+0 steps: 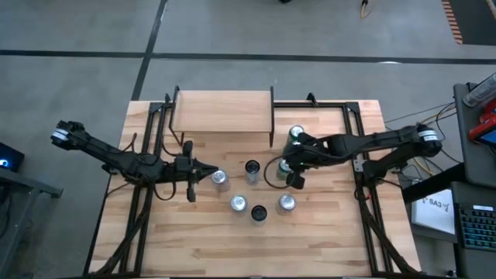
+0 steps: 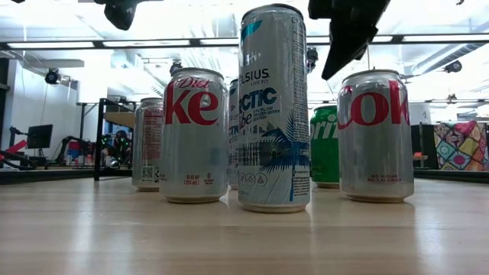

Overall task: Place canned beverage on shelf
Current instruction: Put the bottom green soda can on the shelf

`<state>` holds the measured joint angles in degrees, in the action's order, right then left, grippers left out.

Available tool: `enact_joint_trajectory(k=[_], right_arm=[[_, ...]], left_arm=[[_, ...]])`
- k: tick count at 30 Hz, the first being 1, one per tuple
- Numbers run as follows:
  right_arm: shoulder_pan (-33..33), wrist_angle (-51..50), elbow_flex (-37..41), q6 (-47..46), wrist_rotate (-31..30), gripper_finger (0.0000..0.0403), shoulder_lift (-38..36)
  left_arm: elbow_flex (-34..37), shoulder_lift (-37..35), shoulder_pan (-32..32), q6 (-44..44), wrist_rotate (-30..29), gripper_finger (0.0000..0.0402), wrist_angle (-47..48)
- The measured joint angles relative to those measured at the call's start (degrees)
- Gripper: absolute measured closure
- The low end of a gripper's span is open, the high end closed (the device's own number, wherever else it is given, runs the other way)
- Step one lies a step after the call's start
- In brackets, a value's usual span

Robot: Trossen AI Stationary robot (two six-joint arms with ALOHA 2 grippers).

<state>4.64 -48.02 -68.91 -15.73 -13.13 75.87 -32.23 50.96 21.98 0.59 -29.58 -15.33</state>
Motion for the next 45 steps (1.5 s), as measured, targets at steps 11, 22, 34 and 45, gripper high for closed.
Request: enact_joint_trajectory(k=[11,22,34,45], right_arm=[[0.1,-1.2,-1.4,1.8,1.6,0.0387,0.8],[0.1,-1.4,-1.4,-5.9,1.7,0.0188,0.8],[0.1,-1.6,-1.7,8.9,5.6,0.0046,1.2],[-1.4,-2.3,-1.6,10.3,5.6,0.0056,1.5]], left_arm=[[0.0,-0.1,0.0,-1.2,0.0,0.0402,0.0],[0.0,-0.2,0.0,-2.2,-0.1,0.0402,0.0],[0.0,-0.2,0.0,-3.1,-0.1,0.0402,0.0],[0.0,-0.2,0.0,-3.3,-0.1,0.0402,-0.1]])
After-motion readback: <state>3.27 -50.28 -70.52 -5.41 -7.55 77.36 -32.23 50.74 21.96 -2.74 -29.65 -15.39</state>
